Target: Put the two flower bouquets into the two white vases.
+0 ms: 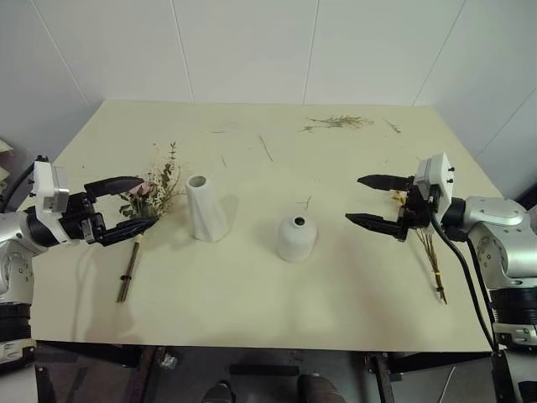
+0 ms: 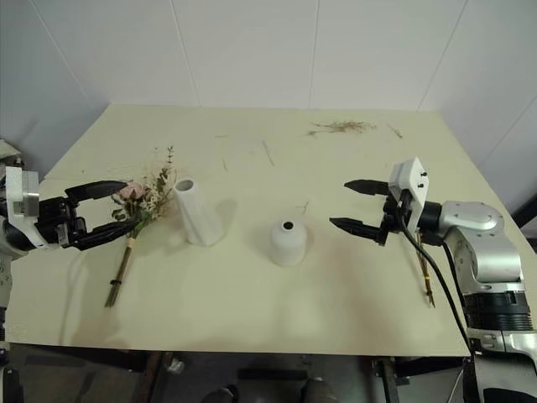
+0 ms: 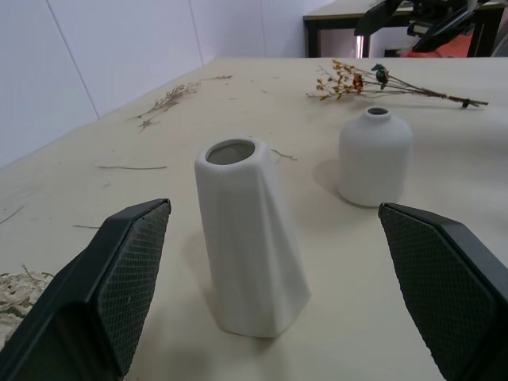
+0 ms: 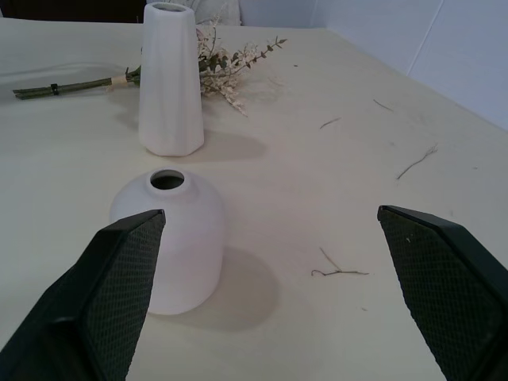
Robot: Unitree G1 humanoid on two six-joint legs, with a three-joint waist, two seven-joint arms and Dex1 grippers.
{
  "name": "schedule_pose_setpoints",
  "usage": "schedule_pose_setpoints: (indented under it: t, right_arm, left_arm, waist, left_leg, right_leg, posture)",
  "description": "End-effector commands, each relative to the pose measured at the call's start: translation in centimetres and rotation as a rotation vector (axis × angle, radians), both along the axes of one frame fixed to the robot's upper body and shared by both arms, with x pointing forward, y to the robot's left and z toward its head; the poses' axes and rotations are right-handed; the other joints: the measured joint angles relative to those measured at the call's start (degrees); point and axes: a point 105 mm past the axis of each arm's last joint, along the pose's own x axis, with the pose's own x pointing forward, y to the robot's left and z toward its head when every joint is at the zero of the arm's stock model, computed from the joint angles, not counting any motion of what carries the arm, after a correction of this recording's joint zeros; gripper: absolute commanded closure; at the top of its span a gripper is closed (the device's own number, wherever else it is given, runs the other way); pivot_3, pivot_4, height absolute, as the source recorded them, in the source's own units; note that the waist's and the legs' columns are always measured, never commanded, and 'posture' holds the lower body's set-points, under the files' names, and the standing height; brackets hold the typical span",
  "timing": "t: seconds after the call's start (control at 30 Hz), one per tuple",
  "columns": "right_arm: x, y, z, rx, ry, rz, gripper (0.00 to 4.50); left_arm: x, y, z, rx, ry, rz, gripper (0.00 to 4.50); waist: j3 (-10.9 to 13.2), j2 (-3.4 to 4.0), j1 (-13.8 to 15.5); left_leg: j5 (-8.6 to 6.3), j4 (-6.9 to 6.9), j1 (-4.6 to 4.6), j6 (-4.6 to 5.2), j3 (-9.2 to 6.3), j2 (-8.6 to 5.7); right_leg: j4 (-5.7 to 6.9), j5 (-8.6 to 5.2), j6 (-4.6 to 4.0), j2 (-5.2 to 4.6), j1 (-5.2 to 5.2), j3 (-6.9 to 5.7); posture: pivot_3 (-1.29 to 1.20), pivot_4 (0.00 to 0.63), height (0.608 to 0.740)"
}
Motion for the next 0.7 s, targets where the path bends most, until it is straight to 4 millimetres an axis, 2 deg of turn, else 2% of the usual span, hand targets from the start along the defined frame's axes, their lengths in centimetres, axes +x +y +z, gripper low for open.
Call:
schedule_pose_setpoints:
  t: [0.03,0.1,0.2,0.27,0.37,0.47,0.6,0.7]
  right_arm:
    - [-0.2,0.3,0.8,0.011,-0.041,0.023,0.0]
    - [-0.4,0.6,1.1,0.033,-0.064,0.034,0.0]
    - [-0.1,1.0,2.9,0.11,-0.099,0.039,0.0]
    - [-0.3,1.9,3.7,0.105,-0.114,0.078,0.0]
    - [-0.9,2.4,3.5,0.061,-0.096,0.142,0.0]
    - [-0.8,2.5,3.6,0.049,-0.108,0.153,0.0]
    - [-0.3,2.7,4.4,0.076,-0.128,0.157,0.0]
    - [-1.4,3.5,5.1,0.039,-0.137,0.233,0.0]
  left_arm:
    - [-0.9,0.6,1.5,0.017,-0.049,0.023,0.02]
    - [-1.3,0.7,1.4,0.02,-0.043,0.025,0.02]
    - [-1.5,0.9,1.7,0.016,-0.041,0.046,0.02]
    - [-1.6,1.8,2.0,0.022,-0.027,0.08,0.02]
    - [-0.4,3.8,0.1,0.124,0.136,0.231,0.02]
    - [0.4,4.9,-0.4,0.134,0.242,0.367,0.02]
    - [2.2,5.8,-0.9,0.096,0.43,0.592,0.02]
    - [2.5,5.2,-1.4,0.169,0.56,0.618,0.02]
  waist:
    - [0.0,0.0,0.0]
    - [0.0,0.0,-0.03]
    - [0.0,0.0,-0.08]
    - [0.01,0.01,-0.08]
    - [0.0,0.0,-0.07]
    - [0.01,0.02,-0.07]
    - [0.02,0.01,0.07]
    - [0.01,0.01,-0.05]
  left_leg:
    - [0.0,0.0,0.0,0.0,0.0,0.0]
    - [0.0,0.0,0.0,0.0,0.01,0.0]
    - [-0.01,0.0,0.0,0.0,0.01,0.0]
    - [0.0,0.01,0.0,-0.01,0.0,0.0]
    - [0.0,0.0,0.02,-0.01,0.0,0.02]
    - [-0.03,-0.03,0.01,0.02,0.01,0.02]
    - [-0.04,0.01,-0.02,0.03,-0.03,0.02]
    - [-0.04,0.02,-0.02,0.02,-0.03,0.02]
  right_leg:
    - [0.0,0.0,0.0,0.0,0.0,0.0]
    - [-0.01,0.0,0.0,0.0,0.0,0.01]
    - [-0.01,0.0,0.0,0.0,0.0,0.01]
    - [0.02,0.0,0.0,0.0,0.0,0.01]
    - [0.0,0.0,0.0,0.03,0.0,0.0]
    - [-0.04,-0.01,0.0,0.03,0.0,0.02]
    - [0.04,0.0,0.01,0.05,0.0,0.01]
    - [0.06,0.0,0.01,0.06,0.0,0.01]
  posture:
    - [0.0,0.15,0.74]
    - [0.0,0.15,0.74]
    - [0.0,0.15,0.74]
    - [0.0,0.15,0.74]
    - [0.0,0.15,0.74]
    - [0.0,0.15,0.74]
    - [0.0,0.15,0.74]
    - [0.0,0.15,0.74]
